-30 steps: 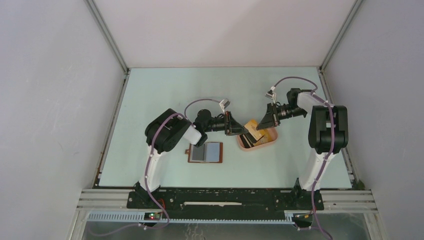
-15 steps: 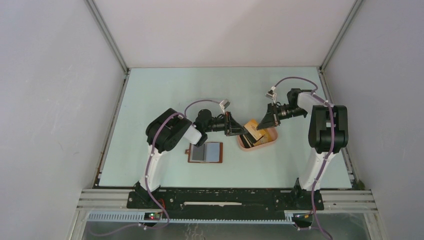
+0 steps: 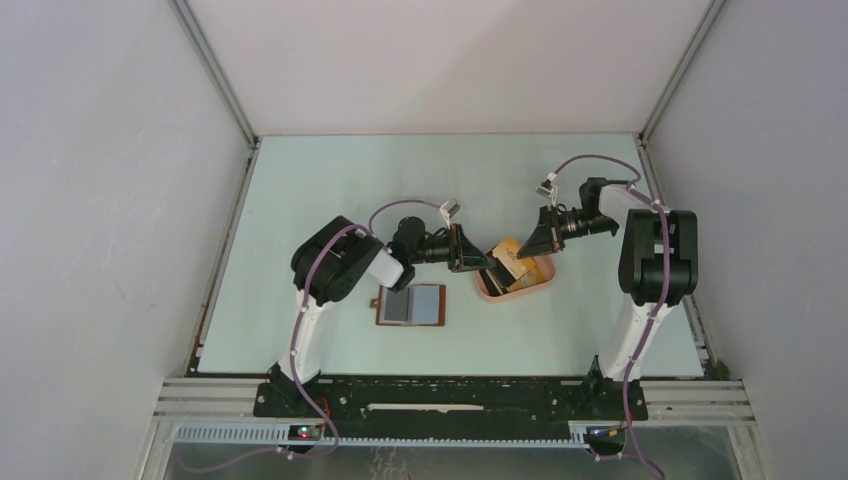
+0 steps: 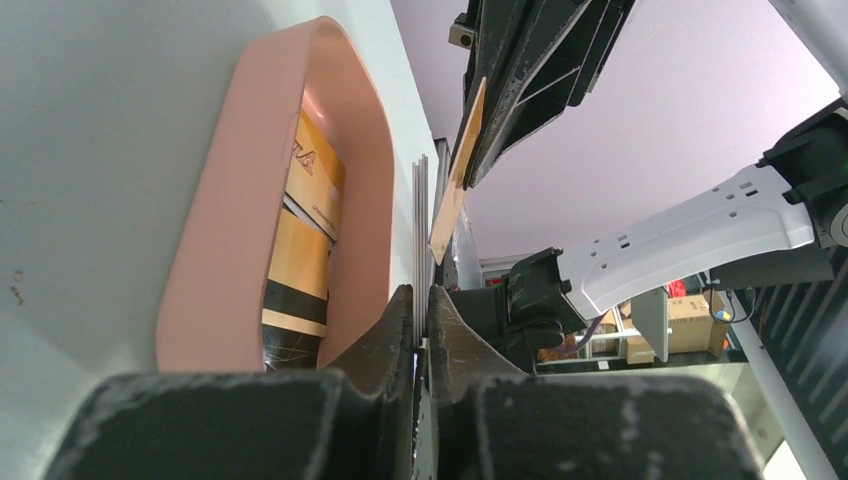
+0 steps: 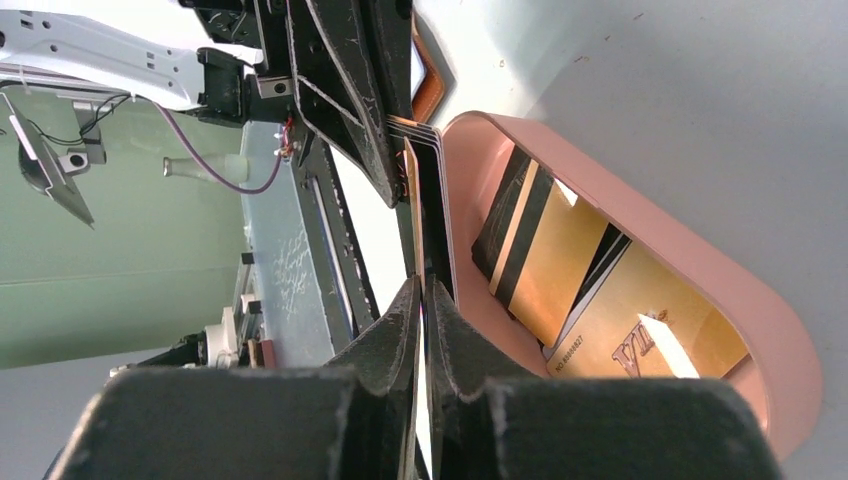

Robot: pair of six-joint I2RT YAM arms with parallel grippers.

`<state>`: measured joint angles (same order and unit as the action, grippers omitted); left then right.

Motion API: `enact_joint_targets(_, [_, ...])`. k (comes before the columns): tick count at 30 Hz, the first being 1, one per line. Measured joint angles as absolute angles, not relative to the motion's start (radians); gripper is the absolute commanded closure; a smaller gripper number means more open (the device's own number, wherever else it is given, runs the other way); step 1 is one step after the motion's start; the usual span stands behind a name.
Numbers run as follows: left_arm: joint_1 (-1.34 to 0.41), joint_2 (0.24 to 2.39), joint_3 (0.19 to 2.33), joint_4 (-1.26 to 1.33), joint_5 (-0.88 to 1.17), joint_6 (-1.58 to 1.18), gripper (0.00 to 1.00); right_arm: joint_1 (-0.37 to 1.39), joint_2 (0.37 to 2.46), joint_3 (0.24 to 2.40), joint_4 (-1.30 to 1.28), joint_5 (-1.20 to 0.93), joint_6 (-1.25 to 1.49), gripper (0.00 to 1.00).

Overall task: Put the credit cards into the card holder
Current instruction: Pick up the credit card from the storage box.

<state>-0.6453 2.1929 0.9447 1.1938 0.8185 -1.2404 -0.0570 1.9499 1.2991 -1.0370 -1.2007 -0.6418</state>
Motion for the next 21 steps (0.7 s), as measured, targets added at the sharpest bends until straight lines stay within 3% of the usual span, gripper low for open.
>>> enact_joint_targets(9, [-0.641,2.191,0.945,1.106,0.795,-1.174,0.83,-0.072,1.953,1.299,-1.036,-1.191,-0.644,0.90])
enact_joint_targets(17, [-0.648,2.046,0.949,0.752,0.688,-0.926,0.60,-0.092,1.950,1.306,-1.065,-1.187,-0.689,1.00])
enact_joint_targets(21, [-0.667,1.975,0.989,0.554,0.619,-0.801,0.59,-0.092,1.913,1.312,-1.095,-1.184,-0.726,1.00])
